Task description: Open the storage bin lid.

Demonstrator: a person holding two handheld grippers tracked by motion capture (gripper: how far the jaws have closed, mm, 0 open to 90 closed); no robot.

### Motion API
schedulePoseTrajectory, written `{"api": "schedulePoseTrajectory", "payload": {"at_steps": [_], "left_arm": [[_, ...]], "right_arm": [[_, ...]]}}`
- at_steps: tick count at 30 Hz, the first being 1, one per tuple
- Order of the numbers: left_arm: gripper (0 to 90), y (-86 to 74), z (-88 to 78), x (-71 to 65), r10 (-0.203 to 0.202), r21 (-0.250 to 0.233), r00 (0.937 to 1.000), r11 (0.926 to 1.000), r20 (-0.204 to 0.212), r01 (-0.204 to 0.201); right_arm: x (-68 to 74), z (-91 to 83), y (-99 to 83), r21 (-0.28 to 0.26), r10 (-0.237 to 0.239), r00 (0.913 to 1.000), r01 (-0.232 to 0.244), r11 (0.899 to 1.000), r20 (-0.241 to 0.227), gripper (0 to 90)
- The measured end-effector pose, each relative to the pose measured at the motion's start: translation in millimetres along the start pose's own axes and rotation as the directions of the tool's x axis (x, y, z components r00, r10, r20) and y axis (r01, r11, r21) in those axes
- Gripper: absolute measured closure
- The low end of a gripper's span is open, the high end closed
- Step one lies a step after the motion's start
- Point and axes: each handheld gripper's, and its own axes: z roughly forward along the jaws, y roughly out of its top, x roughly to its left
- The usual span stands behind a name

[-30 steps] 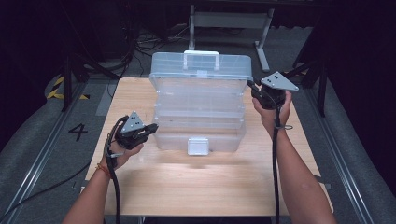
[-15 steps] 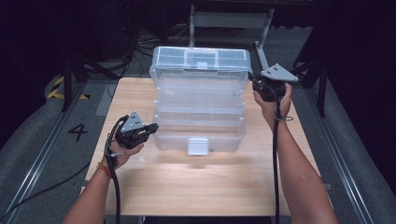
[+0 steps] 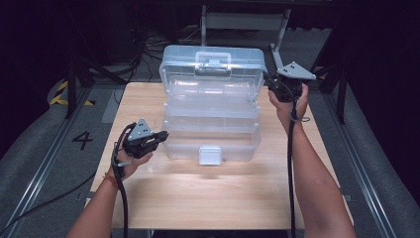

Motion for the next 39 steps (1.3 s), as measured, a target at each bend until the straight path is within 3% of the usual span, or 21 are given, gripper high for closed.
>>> {"api": "schedulePoseTrajectory", "payload": {"at_steps": [35,39], "left_arm": [[84.2,-2.6,0.1,1.3,-0.002,-0.020,1.0000,0.9998,0.009,0.002],[83.0,-2.6,-3.5,1.4,0.005,-0.030,0.9999,0.9995,-0.012,-0.005]], "right_arm": [[-20.4,30.9,16.7,0.068,0.032,0.9986,-0.029,0.997,-0.042,84.8],[-22.5,34.8,18.8,0.080,0.032,0.9984,-0.028,0.996,-0.047,84.7]]}}
